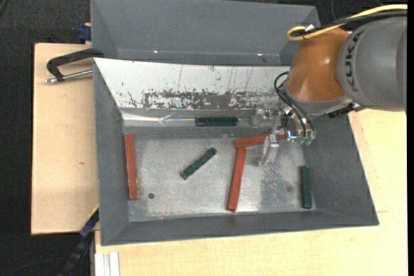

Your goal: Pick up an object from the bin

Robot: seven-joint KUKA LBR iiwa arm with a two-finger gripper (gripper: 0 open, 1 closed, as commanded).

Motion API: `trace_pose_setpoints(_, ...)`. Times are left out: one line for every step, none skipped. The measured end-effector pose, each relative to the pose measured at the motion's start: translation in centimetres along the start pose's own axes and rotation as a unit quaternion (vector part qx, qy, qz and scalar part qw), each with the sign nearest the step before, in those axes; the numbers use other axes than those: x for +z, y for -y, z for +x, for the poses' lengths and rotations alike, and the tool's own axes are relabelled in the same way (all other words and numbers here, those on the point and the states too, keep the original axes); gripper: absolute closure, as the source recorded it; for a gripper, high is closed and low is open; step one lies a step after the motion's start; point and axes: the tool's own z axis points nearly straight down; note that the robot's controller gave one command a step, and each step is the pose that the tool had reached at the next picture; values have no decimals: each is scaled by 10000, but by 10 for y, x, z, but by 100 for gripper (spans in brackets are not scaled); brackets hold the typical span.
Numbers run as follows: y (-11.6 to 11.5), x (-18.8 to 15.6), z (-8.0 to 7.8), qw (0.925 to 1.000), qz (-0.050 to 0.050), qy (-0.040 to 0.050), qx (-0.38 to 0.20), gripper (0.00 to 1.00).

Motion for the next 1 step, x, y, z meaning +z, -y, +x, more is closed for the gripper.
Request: trace_pose_setpoints(0,-1,-1,10000,3,17,2,0)
